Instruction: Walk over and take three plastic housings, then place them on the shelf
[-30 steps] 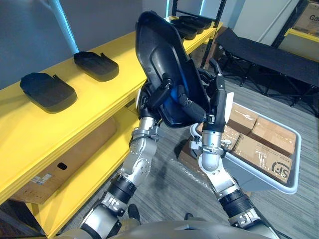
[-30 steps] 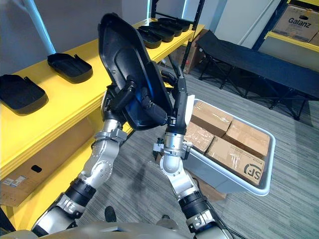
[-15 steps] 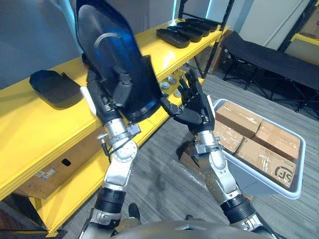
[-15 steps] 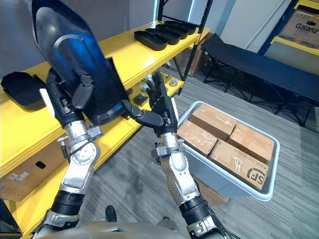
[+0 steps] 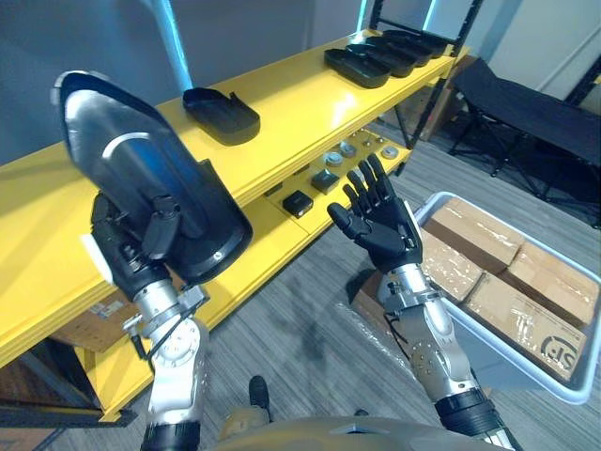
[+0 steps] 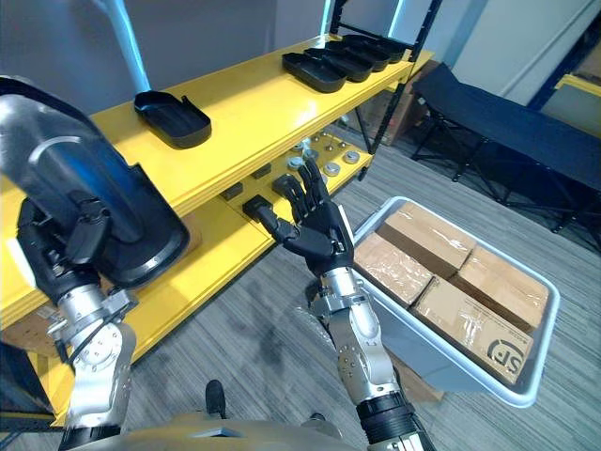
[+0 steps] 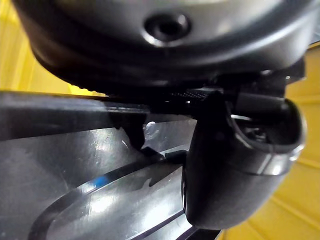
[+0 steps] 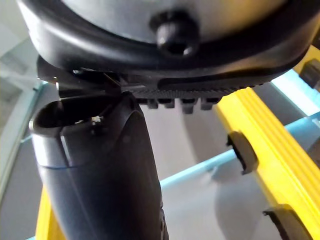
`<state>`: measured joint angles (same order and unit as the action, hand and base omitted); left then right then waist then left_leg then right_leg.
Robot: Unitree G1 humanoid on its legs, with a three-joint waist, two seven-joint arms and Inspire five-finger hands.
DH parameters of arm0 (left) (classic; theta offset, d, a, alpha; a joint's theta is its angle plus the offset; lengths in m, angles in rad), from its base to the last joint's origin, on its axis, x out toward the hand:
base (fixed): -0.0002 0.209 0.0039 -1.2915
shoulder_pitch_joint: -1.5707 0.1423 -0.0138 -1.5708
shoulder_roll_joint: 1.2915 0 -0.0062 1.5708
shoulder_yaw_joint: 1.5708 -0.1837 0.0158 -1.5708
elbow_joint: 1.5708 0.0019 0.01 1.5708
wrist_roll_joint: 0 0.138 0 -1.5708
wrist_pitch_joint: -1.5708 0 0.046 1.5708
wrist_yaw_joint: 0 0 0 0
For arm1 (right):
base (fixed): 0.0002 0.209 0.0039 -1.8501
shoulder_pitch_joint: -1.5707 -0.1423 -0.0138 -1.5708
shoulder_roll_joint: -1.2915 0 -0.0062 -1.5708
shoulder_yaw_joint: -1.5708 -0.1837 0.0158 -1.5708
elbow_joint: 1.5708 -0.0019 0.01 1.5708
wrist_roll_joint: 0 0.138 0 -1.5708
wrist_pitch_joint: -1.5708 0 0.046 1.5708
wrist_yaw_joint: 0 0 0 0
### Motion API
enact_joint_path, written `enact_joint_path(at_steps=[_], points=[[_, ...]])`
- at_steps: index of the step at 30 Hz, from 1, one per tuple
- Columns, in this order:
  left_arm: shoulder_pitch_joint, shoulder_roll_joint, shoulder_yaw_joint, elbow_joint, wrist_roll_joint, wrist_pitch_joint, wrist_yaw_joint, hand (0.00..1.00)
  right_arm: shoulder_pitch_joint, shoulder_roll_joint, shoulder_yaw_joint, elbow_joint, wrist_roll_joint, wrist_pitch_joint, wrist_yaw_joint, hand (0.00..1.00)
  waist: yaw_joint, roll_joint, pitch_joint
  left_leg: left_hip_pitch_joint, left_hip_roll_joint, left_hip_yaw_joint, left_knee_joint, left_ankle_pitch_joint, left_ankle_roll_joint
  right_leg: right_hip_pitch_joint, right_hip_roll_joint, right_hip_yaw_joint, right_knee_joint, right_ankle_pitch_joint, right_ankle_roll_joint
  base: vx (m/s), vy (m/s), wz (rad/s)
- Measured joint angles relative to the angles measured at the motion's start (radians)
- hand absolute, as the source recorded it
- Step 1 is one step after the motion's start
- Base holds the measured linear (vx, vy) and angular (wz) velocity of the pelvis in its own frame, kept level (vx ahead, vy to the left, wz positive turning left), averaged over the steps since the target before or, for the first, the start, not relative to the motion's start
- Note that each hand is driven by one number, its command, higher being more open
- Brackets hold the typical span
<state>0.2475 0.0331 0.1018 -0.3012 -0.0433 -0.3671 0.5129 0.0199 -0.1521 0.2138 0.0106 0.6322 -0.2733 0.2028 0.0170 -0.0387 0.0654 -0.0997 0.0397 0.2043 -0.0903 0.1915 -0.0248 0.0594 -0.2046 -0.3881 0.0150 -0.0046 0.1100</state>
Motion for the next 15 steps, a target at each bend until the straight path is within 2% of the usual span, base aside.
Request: enact_joint_path(at_steps=[4, 5, 7, 10, 15], points=[[0.07, -0.018, 0.048, -0.096, -0.032, -0.002, -0.098, 0.0, -0.01, 0.0, 0.054, 0.056, -0.052, 0.0, -0.032, 1.0, 0.053, 0.016, -0.003, -0.003, -0.012, -0.079, 0.0, 0.01, -0.003, 0.045, 0.001, -0.08, 0.001, -0.023, 0.004, 0.0, -0.027, 0.68], [0.093, -0.033, 0.089, -0.115, -0.036, -0.008, -0.125, 0.0, -0.053, 0.001, 0.1, 0.101, -0.09, 0.0, -0.052, 1.0, 0.085, 0.028, -0.005, -0.011, -0.013, -0.112, 0.0, 0.017, -0.005, 0.056, 0.005, -0.11, 0.001, -0.029, 0.006, -0.01, -0.038, 0.57], [0.107, -0.034, 0.113, -0.125, -0.043, -0.011, -0.146, 0.0, -0.087, 0.002, 0.122, 0.121, -0.118, 0.0, -0.066, 1.0, 0.103, 0.034, -0.003, -0.021, -0.012, -0.132, 0.0, 0.022, -0.008, 0.059, 0.007, -0.131, 0.0, -0.031, 0.005, -0.02, -0.028, 0.46], [0.125, -0.035, 0.16, -0.127, -0.079, -0.031, -0.185, 0.0, -0.166, 0.011, 0.151, 0.154, -0.12, 0.002, -0.103, 1.0, 0.156, 0.034, -0.002, -0.034, -0.015, -0.167, 0.0, 0.032, -0.009, 0.069, 0.01, -0.166, 0.001, -0.036, 0.005, -0.03, -0.015, 0.36], [0.169, -0.035, 0.176, -0.129, -0.111, -0.031, -0.243, 0.0, -0.2, 0.02, 0.148, 0.153, -0.157, 0.002, -0.126, 1.0, 0.166, 0.033, -0.001, -0.034, -0.014, -0.168, 0.0, 0.03, -0.005, 0.065, 0.013, -0.163, 0.011, -0.039, 0.008, -0.03, -0.004, 0.01]])
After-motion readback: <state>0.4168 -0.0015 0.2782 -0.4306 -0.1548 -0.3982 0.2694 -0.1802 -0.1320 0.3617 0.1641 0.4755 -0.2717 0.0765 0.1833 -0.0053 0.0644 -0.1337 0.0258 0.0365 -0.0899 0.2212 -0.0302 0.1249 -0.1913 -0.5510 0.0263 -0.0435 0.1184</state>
